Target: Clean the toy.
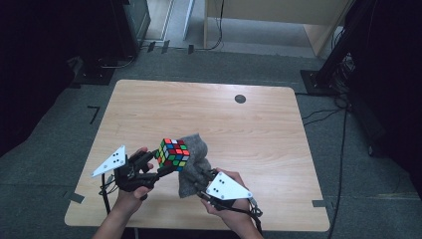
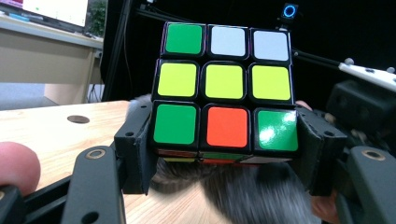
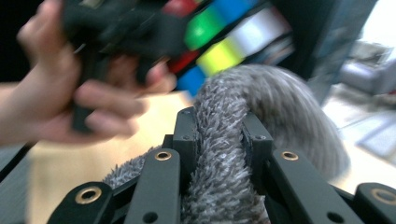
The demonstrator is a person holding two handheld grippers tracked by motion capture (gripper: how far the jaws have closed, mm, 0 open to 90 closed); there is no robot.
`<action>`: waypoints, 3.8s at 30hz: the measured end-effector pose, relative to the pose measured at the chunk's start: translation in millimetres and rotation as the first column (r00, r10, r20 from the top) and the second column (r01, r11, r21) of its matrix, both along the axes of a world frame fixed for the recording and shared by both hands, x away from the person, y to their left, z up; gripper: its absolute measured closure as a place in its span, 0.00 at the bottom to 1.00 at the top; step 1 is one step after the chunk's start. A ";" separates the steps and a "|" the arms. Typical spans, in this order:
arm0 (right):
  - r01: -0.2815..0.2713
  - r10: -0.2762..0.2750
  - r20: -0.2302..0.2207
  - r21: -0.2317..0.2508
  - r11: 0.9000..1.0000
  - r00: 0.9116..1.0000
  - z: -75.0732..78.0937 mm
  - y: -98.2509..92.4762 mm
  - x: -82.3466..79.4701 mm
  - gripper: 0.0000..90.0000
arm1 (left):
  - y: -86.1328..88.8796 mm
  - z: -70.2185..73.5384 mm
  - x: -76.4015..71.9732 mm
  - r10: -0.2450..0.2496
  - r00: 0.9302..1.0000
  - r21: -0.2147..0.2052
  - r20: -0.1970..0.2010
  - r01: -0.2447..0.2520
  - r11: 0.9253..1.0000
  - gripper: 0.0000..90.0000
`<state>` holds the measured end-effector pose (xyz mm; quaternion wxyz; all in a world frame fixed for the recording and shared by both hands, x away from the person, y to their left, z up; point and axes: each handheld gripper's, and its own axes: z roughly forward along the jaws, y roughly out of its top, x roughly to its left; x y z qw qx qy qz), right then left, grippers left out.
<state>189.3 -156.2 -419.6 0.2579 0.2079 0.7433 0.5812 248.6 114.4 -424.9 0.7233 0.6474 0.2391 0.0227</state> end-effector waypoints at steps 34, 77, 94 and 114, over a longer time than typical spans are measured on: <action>-0.043 0.080 -0.212 0.173 0.984 0.974 -18.6 14.2 7.5 0.81 | -21.3 -9.6 -5.3 0.181 0.984 0.060 -0.002 -0.180 0.982 0.38; 0.485 -0.459 -0.425 -0.050 0.873 0.780 -71.1 -98.7 66.9 0.76 | -32.4 -82.1 55.2 0.455 0.890 0.660 -0.018 -0.331 0.674 0.37; 0.566 -0.573 -0.365 -0.139 0.813 0.734 -74.3 -111.1 72.3 0.78 | -52.4 -84.0 56.0 0.516 0.857 0.652 -0.010 -0.386 0.653 0.38; 0.548 -0.588 -0.419 -0.224 0.806 0.692 -96.7 -117.1 80.4 0.73 | -53.7 -81.8 56.5 0.489 0.872 0.647 -0.008 -0.368 0.668 0.19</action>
